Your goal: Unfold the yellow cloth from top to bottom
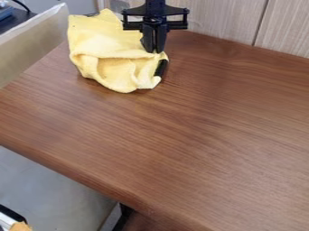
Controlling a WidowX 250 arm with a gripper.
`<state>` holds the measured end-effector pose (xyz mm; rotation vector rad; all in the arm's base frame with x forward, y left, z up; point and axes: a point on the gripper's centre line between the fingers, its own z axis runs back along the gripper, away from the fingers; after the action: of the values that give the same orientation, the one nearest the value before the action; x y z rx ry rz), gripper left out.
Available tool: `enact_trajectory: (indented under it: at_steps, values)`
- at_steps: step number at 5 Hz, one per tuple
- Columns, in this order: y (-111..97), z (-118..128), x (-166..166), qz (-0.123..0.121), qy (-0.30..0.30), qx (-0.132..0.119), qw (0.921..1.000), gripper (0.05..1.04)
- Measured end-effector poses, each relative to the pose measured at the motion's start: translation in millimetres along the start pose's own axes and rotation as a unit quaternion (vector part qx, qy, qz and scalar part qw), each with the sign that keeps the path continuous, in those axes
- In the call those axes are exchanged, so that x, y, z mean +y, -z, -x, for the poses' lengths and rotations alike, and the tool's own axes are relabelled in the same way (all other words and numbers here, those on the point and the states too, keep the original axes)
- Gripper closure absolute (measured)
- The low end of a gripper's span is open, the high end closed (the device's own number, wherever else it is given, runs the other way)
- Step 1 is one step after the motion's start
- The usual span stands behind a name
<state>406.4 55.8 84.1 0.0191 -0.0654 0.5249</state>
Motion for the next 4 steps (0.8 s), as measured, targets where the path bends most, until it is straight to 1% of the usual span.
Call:
enact_trajectory:
  at_steps: [1,2,3,4]
  values:
    - [2,2,1,-0.002,0.001,0.003,1.0000,0.954]
    - [-11,1,2,0.001,0.011,-0.010,0.9999,1.021]
    - [-30,2,6,0.000,0.015,-0.034,0.9993,1.029]
    - [-57,9,23,0.007,0.005,-0.063,0.9980,1.029]
